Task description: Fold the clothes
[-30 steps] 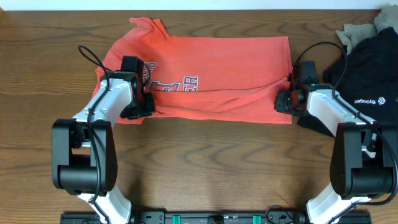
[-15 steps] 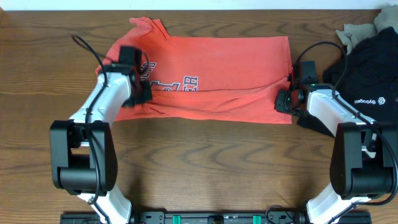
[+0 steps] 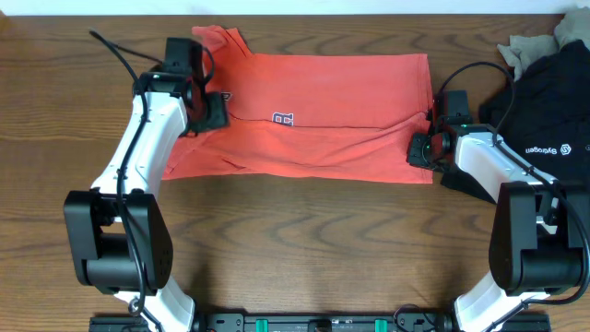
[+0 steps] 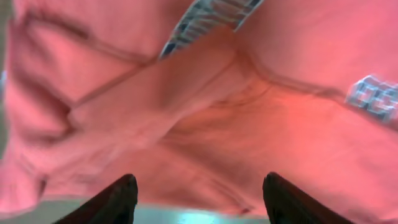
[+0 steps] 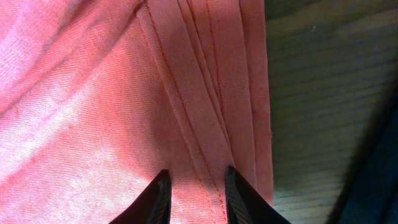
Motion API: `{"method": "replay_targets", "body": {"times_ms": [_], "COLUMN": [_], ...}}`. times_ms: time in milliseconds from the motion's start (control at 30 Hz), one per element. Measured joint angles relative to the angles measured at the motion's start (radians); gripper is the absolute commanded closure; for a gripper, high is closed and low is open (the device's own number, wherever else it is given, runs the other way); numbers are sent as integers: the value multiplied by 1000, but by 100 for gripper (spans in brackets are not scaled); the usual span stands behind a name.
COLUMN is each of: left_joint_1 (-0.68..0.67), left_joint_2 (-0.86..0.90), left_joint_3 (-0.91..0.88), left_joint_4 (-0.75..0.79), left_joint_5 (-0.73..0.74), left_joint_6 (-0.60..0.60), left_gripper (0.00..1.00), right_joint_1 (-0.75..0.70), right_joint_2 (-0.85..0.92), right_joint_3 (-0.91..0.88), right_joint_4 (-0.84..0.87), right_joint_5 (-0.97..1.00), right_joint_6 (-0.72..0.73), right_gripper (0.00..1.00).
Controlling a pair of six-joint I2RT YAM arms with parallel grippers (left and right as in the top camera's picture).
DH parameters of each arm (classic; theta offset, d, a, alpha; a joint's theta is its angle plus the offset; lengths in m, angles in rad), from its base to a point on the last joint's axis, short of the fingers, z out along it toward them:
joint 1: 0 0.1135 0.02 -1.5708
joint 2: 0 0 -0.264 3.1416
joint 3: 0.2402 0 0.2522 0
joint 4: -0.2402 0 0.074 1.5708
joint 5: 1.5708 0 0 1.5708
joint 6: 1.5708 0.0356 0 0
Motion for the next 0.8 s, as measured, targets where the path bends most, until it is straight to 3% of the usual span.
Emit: {"method": "replay_targets", "body": {"times_ms": [167, 367, 467, 800], "left_joint_1": [37, 92, 106, 117], "left_joint_2": [0, 0, 6, 61], "left_joint_3": [-2, -61, -116, -220], "left_joint_4": [-80, -25, 40, 140], "left_joint_5": [-51, -74, -76, -76], "left_joint_6": [-29, -91, -108, -113], "left_gripper": [34, 34, 34, 34], "right_joint_1": [0, 0, 0, 0], "right_joint_2": [-1, -1, -1, -1], "right_joint_3": [5, 53, 97, 117], "right_joint_4": [-18, -73, -24, 135], "right_joint_5": [-9, -20, -21, -23], "right_joint_6": [-22, -50, -62, -78], "right_gripper": [70, 64, 49, 51]}}
